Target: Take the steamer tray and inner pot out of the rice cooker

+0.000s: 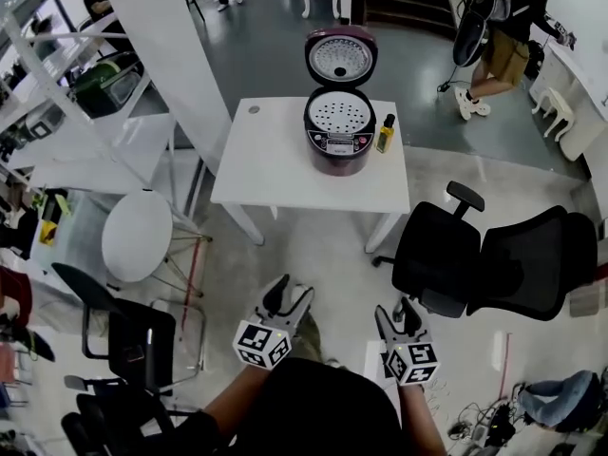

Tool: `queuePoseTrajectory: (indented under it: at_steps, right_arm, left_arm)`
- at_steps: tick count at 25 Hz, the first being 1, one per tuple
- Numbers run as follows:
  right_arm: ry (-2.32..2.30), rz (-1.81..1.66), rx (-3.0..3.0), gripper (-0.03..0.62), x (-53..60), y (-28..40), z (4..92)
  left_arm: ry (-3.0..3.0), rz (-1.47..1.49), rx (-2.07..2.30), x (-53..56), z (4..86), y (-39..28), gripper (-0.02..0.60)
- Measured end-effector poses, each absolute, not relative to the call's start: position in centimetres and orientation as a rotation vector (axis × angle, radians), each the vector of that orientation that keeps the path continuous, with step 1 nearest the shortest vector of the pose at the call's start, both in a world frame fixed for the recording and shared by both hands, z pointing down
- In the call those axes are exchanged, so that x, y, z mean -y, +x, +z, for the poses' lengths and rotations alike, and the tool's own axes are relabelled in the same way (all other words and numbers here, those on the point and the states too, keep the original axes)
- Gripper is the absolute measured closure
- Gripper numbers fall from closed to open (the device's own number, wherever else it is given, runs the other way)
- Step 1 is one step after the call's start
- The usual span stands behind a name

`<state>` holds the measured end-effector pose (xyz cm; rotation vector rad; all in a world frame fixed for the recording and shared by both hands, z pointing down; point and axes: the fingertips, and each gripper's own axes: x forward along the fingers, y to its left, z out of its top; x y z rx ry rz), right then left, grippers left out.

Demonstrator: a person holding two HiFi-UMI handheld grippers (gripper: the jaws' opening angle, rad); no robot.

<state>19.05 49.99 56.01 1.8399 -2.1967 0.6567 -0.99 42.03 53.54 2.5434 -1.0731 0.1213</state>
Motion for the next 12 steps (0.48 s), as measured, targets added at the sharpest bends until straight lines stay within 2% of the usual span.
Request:
queuePoseTrajectory:
  at_steps: [12]
  right_arm:
    - [1.859,0.561,2.137,0.358,-31.3,17.6,52.8]
  left_arm:
    - [2.558,0.062,1.081,-22.4,51.9,-4.3,0.344]
